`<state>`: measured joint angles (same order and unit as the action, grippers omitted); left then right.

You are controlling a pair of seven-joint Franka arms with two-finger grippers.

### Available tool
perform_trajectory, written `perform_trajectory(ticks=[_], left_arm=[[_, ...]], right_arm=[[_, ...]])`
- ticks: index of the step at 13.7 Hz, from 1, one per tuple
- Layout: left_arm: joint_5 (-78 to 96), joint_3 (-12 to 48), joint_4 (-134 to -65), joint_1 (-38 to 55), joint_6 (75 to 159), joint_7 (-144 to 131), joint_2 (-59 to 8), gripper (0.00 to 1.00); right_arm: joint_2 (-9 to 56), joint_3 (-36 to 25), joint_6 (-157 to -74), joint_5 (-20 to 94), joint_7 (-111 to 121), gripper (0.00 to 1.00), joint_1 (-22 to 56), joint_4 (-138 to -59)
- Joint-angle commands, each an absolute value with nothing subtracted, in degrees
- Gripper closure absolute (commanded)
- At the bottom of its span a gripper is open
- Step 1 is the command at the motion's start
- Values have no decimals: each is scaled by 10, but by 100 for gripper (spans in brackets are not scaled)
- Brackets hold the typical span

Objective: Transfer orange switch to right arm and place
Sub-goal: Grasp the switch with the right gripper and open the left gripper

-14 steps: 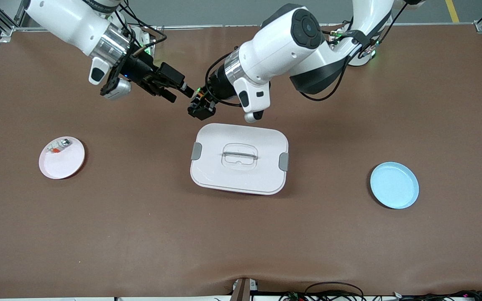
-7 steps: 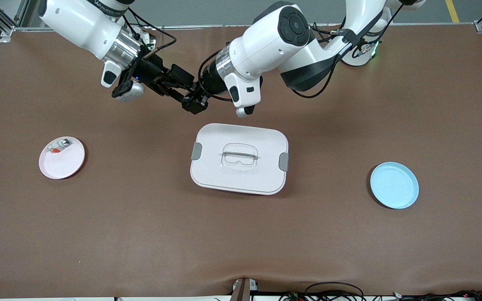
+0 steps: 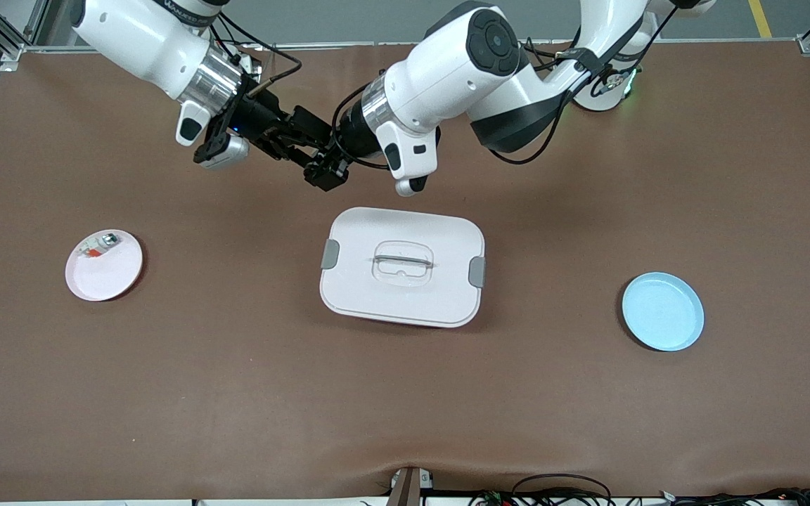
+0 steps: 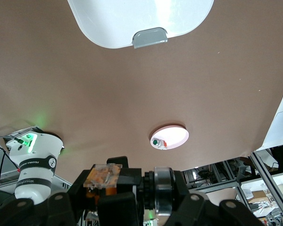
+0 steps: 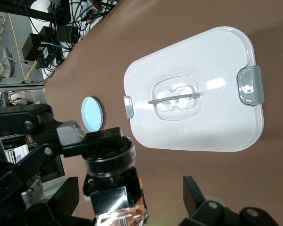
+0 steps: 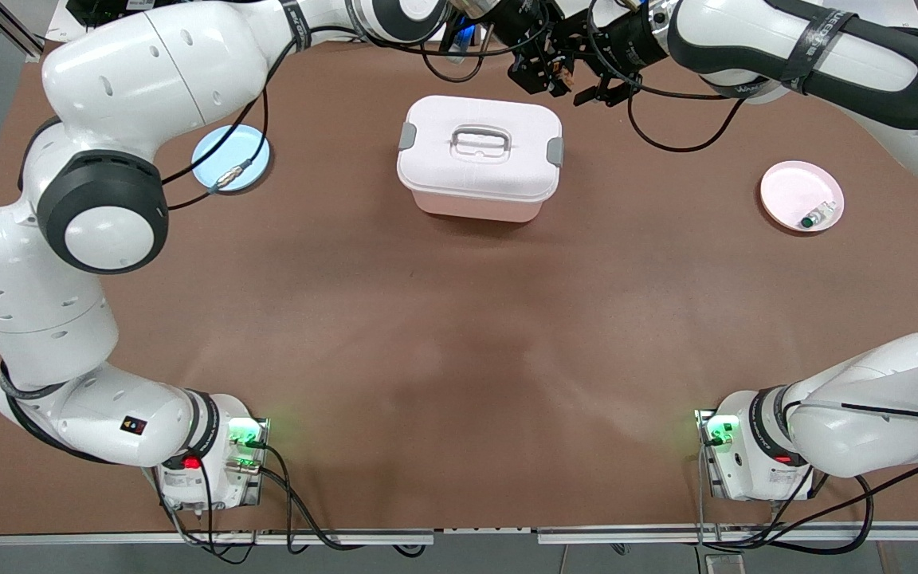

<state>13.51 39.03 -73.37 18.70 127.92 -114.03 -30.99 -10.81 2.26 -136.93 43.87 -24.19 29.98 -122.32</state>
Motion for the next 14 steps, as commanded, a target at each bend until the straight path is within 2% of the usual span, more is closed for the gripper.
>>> perform_trajectory(ticks=[1,2,3,6,8,9,10,11,14], left_arm=[[144,388,-717,194,1281,-1147,-317,100],[144,388,-717,194,1281,-1147,-318,100],[144,388,-717,194,1281,-1147,-318,100],[144,388,-717,194,1296,-1147,-322,100],[145,388,-717,194,1310,-1148,-323,100],[145,388,-717,194,1310,-1147,-325,90],[144,388,-717,193,1311,-1146,-324,54],[143,388,-717,192,1311,-1144,-321,1],[137,388,-718,182,1305,-1141,-306,0]], right_arm=[[-111,16,-1366,446,-211,52,308,-1219],[-112,16,-1359,446,-196,74,308,-1218],[-112,15,-1349,446,-196,81,307,-1212],[-112,13,-1321,446,-191,100,301,-1195],[-112,14,-1321,446,-194,100,302,-1188],[-111,13,-1321,446,-194,100,302,-1188],[-111,14,-1321,446,-192,100,302,-1188],[-109,13,-1322,446,-190,100,302,-1187],[-100,12,-1322,444,-137,100,296,-1180]])
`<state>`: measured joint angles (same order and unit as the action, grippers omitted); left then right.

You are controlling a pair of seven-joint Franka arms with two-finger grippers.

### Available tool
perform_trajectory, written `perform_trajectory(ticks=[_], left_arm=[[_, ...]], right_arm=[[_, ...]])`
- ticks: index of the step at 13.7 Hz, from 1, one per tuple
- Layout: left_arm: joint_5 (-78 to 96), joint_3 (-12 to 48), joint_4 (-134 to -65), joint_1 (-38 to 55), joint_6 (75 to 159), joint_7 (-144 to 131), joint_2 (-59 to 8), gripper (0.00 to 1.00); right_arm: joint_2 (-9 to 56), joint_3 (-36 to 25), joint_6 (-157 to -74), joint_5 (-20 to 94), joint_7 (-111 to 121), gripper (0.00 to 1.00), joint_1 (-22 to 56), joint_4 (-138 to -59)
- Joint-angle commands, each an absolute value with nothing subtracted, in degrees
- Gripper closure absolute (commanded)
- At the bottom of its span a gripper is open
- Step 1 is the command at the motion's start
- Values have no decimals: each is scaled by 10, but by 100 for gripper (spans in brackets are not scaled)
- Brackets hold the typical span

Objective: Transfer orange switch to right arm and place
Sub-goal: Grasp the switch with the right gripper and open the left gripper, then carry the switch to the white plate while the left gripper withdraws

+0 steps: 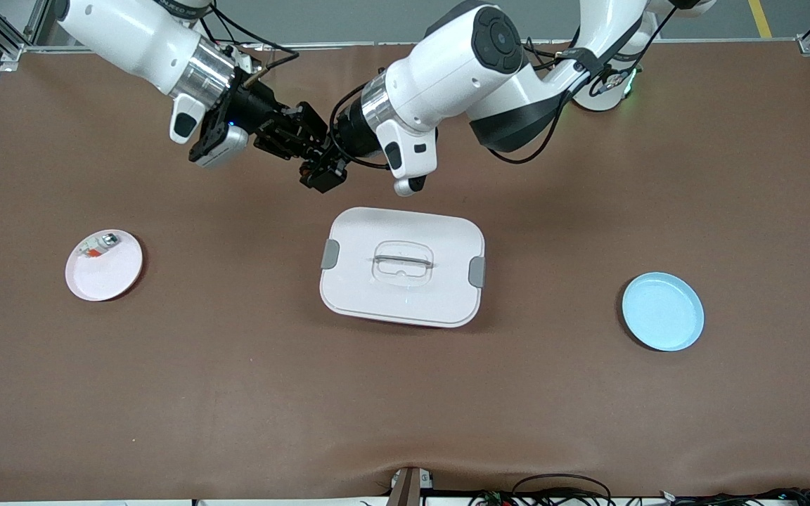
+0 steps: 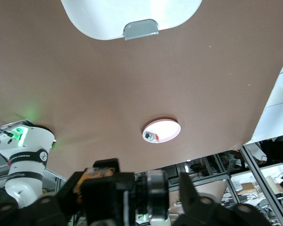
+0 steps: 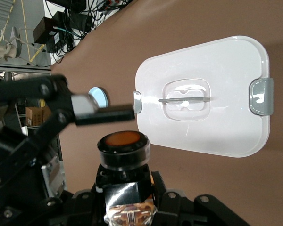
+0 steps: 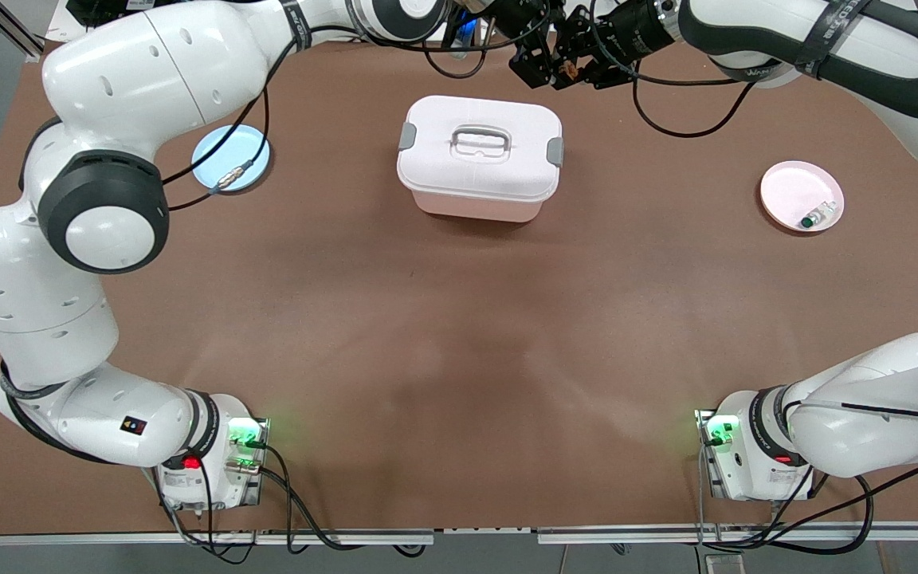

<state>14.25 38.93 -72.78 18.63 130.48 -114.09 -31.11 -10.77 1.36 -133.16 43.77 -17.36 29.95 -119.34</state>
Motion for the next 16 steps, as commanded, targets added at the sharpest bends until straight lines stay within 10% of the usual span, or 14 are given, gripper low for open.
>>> perform_trajectory(ticks=[1,16], left_arm=[[131,387,-718,177,1303,-1140,-299,0],[-16,388,-729,-4,1005,-695,-188,0]], right_arm=[[-98,11,-1321,443,-115,100,290,-1182],[-58,11,-1137,143,566,100,52,-1185]])
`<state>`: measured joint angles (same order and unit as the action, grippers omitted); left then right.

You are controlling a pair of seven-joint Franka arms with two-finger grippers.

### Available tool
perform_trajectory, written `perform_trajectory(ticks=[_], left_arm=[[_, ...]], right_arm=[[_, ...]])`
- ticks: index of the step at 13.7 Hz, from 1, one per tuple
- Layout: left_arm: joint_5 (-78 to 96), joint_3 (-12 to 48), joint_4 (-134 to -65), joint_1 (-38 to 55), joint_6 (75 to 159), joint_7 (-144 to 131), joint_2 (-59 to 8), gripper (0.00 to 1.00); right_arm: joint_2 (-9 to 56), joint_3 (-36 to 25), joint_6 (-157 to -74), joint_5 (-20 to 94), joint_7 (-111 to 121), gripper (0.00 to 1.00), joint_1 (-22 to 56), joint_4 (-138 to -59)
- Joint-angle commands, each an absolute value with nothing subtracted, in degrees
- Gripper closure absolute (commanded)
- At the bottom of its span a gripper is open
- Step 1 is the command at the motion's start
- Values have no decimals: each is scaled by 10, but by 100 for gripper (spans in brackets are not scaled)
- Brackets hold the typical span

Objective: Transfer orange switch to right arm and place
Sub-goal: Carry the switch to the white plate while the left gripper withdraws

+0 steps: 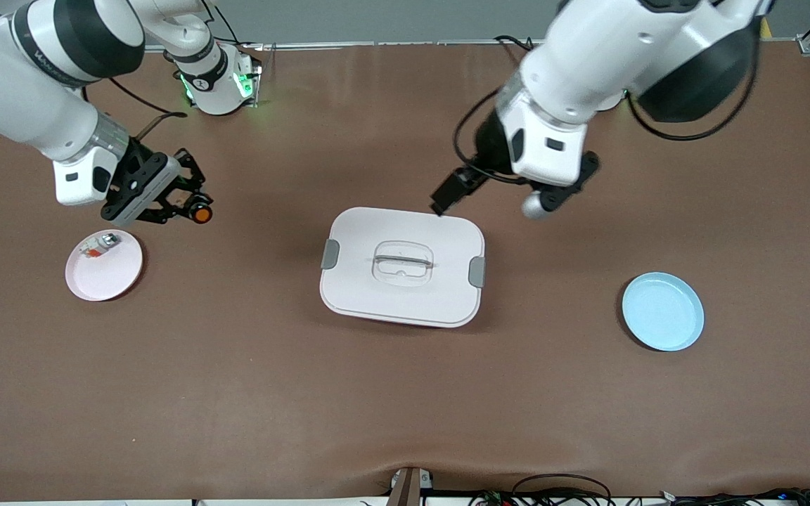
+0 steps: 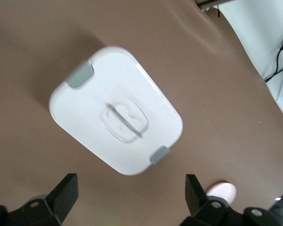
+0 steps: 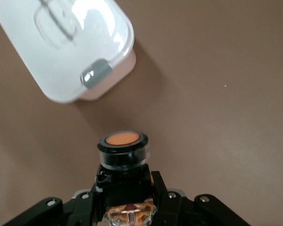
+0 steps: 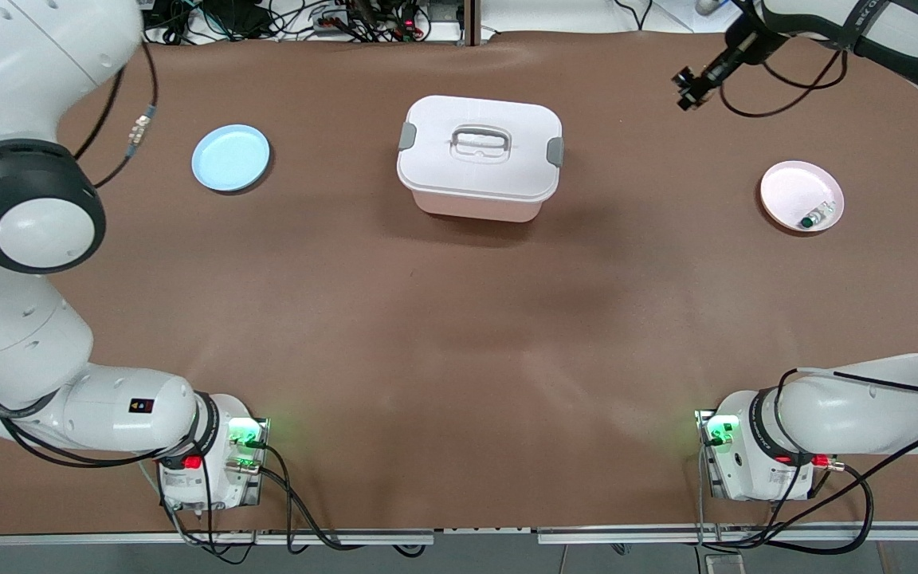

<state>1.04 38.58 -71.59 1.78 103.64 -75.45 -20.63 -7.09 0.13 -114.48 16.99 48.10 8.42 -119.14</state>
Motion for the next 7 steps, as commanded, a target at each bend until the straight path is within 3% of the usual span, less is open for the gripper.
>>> perform_trajectory(ticks=[1,7], left_arm=[[-39,388,-729,-10,985,-668,-188,0],[-118,387,-729,-68,912,-468,-178,0]], right_arm=[[-52,11,-1137,123,607,100,39,-1187],[-29,11,-1143,5,725,100,3,-1202]])
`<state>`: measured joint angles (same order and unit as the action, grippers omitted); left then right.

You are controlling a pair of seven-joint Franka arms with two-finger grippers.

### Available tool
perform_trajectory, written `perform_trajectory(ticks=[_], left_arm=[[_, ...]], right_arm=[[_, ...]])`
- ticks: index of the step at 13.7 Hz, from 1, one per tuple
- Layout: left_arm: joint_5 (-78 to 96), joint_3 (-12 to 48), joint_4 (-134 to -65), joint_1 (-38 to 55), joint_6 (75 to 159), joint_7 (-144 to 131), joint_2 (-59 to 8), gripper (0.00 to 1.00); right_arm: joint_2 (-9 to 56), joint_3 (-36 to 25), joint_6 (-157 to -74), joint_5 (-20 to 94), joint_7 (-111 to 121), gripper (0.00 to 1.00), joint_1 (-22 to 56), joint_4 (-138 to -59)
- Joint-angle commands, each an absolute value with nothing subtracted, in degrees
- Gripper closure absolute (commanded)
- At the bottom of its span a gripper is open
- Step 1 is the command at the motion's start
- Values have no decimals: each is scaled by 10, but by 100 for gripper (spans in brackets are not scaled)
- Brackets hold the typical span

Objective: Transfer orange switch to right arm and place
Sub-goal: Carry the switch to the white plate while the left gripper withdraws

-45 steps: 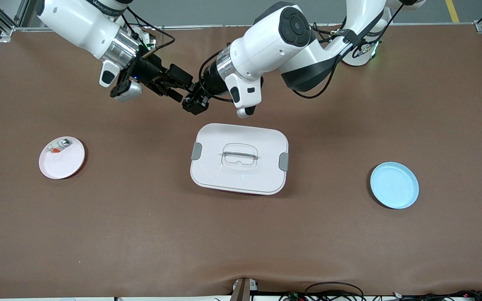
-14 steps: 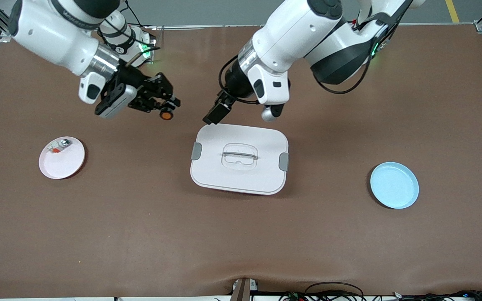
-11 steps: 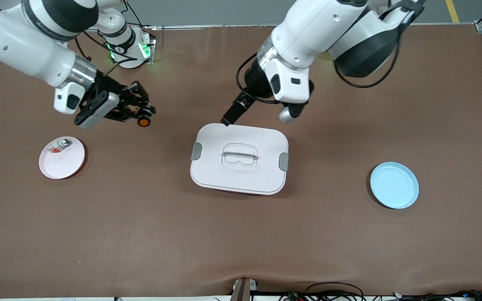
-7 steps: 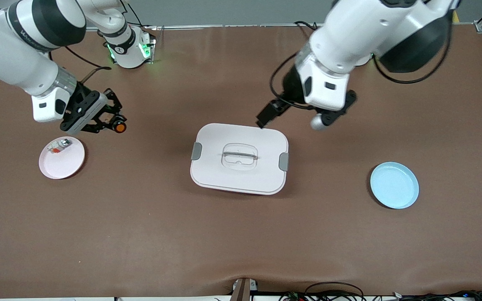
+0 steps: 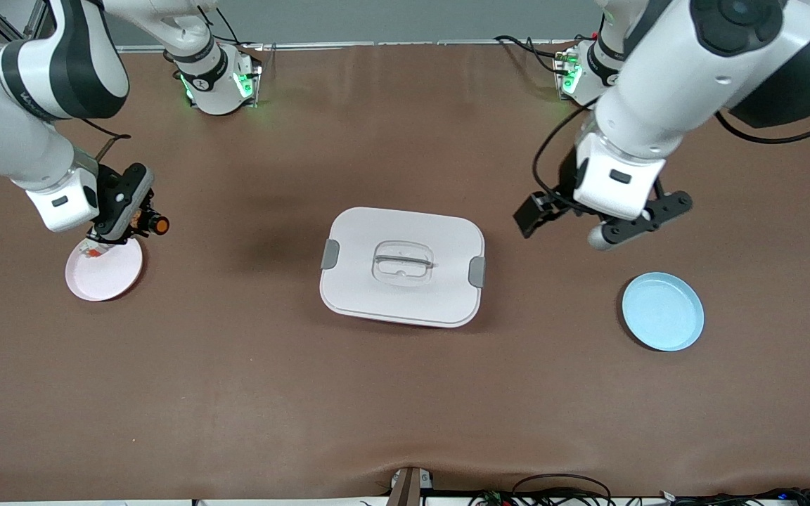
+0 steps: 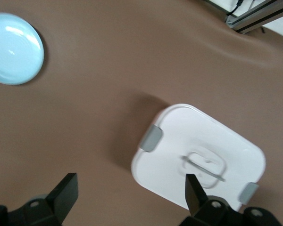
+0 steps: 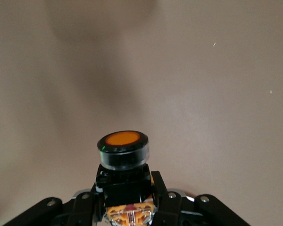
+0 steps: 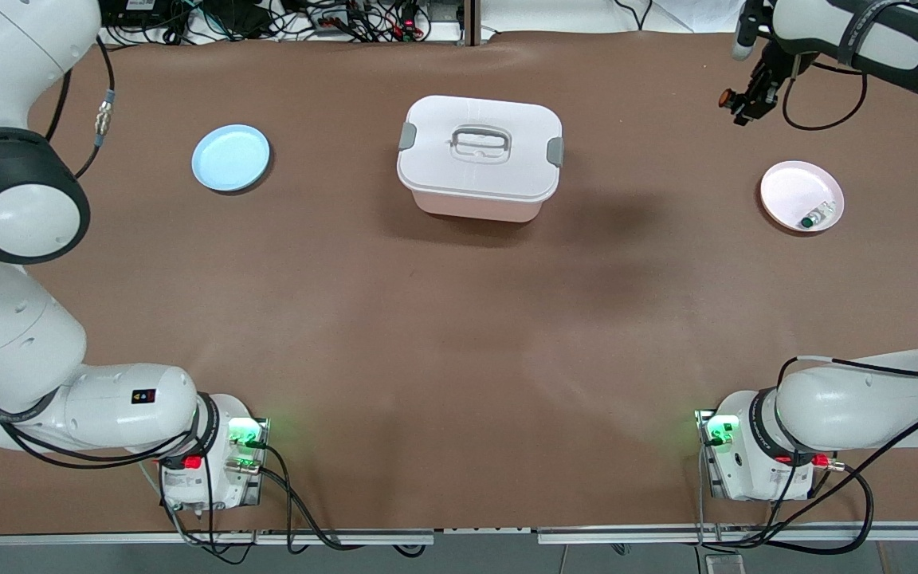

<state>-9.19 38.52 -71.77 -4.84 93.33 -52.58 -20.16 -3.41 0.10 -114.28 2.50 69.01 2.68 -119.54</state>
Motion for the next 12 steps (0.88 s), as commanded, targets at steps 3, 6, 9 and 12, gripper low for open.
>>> perform_trajectory(ticks=[3,6,9,12], left_arm=[[-152,387,-728,-97,885,-374,-173,0],[-152,387,-728,-133,882,-291,-166,0],[-151,388,-729,-162,877,-240,-159,0],[-151,388,-729,-185,866,-200,-154,0]], right_arm=[[-13,11,-1157,-11,779,100,-24,-1211],[-11,11,-1223,-37,816,100,-53,-1251],[8,11,-1278,-66,838,100,-81,-1272],[26,11,-1330,-95,838,100,-106,-1292]])
